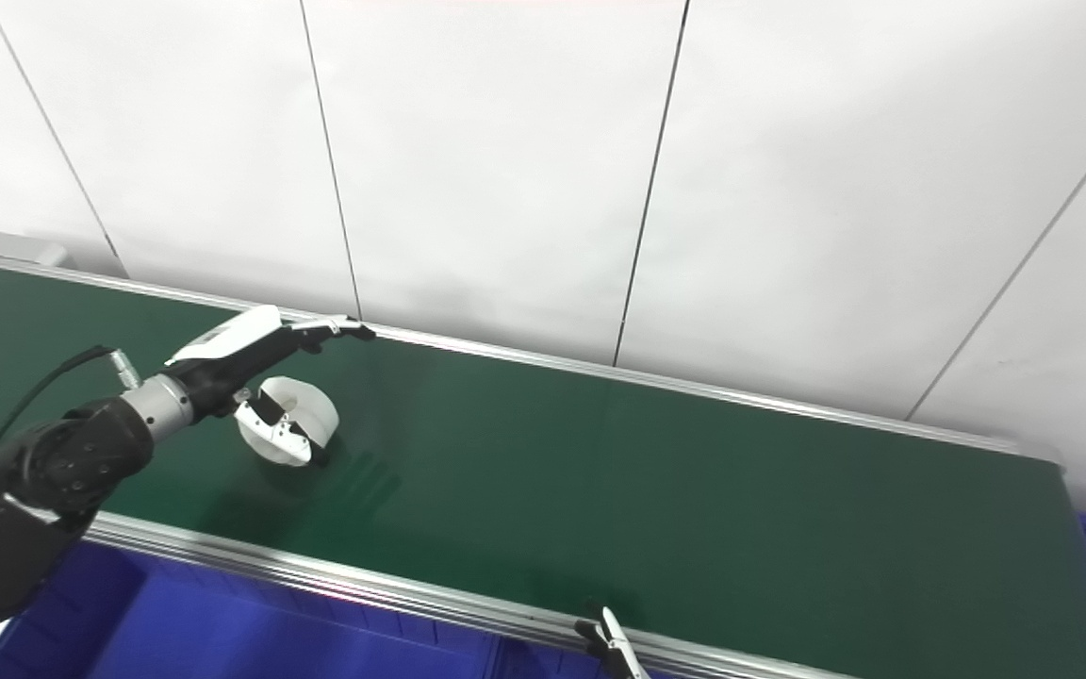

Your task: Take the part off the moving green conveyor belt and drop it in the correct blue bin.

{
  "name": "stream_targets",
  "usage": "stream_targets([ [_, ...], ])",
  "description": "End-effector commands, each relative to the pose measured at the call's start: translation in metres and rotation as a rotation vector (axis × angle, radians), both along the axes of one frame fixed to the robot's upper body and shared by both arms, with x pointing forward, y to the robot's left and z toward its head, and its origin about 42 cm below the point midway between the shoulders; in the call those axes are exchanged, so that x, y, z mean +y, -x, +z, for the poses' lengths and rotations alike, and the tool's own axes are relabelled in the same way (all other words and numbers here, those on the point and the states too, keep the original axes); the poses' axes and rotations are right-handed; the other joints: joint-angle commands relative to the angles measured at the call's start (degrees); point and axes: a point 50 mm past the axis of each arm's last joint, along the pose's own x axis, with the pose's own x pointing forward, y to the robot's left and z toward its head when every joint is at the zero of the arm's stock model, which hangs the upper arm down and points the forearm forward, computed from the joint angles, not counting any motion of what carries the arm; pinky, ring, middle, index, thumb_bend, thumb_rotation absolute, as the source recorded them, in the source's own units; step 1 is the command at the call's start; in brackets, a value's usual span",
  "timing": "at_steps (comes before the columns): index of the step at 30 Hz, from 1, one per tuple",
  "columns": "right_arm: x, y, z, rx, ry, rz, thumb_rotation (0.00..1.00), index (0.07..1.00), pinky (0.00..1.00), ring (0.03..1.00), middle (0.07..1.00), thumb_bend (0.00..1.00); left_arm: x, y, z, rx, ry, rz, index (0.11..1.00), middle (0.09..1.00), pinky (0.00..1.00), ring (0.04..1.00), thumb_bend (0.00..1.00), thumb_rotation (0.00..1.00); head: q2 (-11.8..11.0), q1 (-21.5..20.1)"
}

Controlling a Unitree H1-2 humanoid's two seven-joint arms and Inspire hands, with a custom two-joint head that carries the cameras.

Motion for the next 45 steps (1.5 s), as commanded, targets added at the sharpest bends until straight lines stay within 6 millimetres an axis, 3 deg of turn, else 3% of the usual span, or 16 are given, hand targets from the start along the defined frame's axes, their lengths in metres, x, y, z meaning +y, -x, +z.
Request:
stream_targets([
  [1, 0.002, -0.004, 0.014, -0.097, -0.044, 0.005, 0.49, 0.972, 0.84, 0.873, 0.874, 0.84, 0.009, -0.011, 0.020, -0.038, -0.050, -0.007, 0.876, 0.948, 0.87, 0.942, 0.91, 0.10, 0.05, 0.36],
  [7, 0.001, -0.005, 0.014, -0.100, -0.036, 0.005, 0.52, 0.984, 0.83, 0.877, 0.873, 0.83, 0.005, -0.008, 0.003, 0.046, -0.127, -0.003, 0.890, 0.961, 0.99, 0.974, 0.94, 0.09, 0.08, 0.46],
  [14, -0.001, -0.005, 0.013, -0.104, -0.051, 0.009, 0.52, 0.989, 0.84, 0.883, 0.872, 0.83, -0.006, -0.012, -0.021, -0.048, -0.299, 0.055, 0.880, 0.981, 1.00, 0.988, 0.90, 0.05, 0.07, 0.46],
  [19, -0.001, -0.003, 0.015, -0.102, -0.053, 0.006, 0.52, 0.989, 0.83, 0.880, 0.871, 0.83, -0.015, -0.016, -0.037, -0.129, -0.278, 0.107, 0.836, 0.928, 0.98, 0.961, 0.82, 0.00, 0.29, 0.37],
  [20, -0.001, -0.003, 0.015, -0.101, -0.054, 0.005, 0.53, 0.987, 0.82, 0.877, 0.870, 0.84, -0.017, -0.017, -0.040, -0.146, -0.251, 0.117, 0.799, 0.876, 0.90, 0.901, 0.77, 0.00, 0.32, 0.36],
  [21, 0.000, -0.003, 0.015, -0.100, -0.055, 0.004, 0.53, 0.986, 0.82, 0.876, 0.870, 0.84, -0.019, -0.018, -0.045, -0.168, -0.185, 0.128, 0.789, 0.863, 0.87, 0.886, 0.76, 0.00, 0.41, 0.26],
  [22, 0.000, -0.002, 0.015, -0.100, -0.056, 0.004, 0.53, 0.987, 0.81, 0.876, 0.872, 0.84, -0.020, -0.019, -0.048, -0.184, -0.140, 0.136, 0.727, 0.759, 0.68, 0.732, 0.66, 0.00, 0.42, 0.24],
  [23, 0.000, -0.002, 0.015, -0.100, -0.058, 0.003, 0.53, 0.987, 0.81, 0.876, 0.872, 0.84, -0.021, -0.020, -0.051, -0.200, -0.107, 0.148, 0.706, 0.723, 0.62, 0.679, 0.63, 0.00, 0.49, 0.17],
  [25, 0.000, -0.001, 0.016, -0.098, -0.060, 0.003, 0.52, 0.988, 0.82, 0.878, 0.872, 0.84, -0.026, -0.022, -0.055, -0.232, -0.051, 0.168, 0.560, 0.527, 0.49, 0.555, 0.53, 0.00, 0.66, 0.09],
  [26, 0.000, -0.001, 0.016, -0.098, -0.061, 0.003, 0.52, 0.989, 0.82, 0.880, 0.874, 0.83, -0.028, -0.022, -0.057, -0.245, -0.033, 0.174, 0.547, 0.489, 0.46, 0.513, 0.52, 0.00, 0.66, 0.09],
  [28, 0.000, 0.000, 0.017, -0.099, -0.064, 0.003, 0.52, 0.990, 0.82, 0.882, 0.874, 0.83, -0.033, -0.023, -0.060, -0.266, -0.004, 0.180, 0.534, 0.458, 0.43, 0.478, 0.51, 0.00, 0.85, -0.10],
  [31, 0.001, 0.000, 0.018, -0.103, -0.068, 0.000, 0.52, 0.986, 0.83, 0.880, 0.874, 0.83, -0.040, -0.023, -0.059, -0.294, 0.055, 0.174, 0.547, 0.486, 0.44, 0.403, 0.49, 0.00, 1.15, -0.67],
  [40, 0.004, 0.002, 0.023, -0.105, -0.076, -0.005, 0.53, 0.987, 0.85, 0.886, 0.873, 0.83, -0.052, -0.017, -0.052, -0.286, 0.286, 0.214, 0.530, 0.487, 0.46, 0.427, 0.50, 0.00, 2.11, -2.02],
  [45, 0.010, 0.003, 0.032, -0.114, -0.078, -0.011, 0.53, 0.989, 0.84, 0.884, 0.877, 0.82, -0.047, 0.005, -0.043, -0.287, 0.344, 0.184, 0.539, 0.490, 0.43, 0.413, 0.50, 0.00, 5.46, -5.50],
])
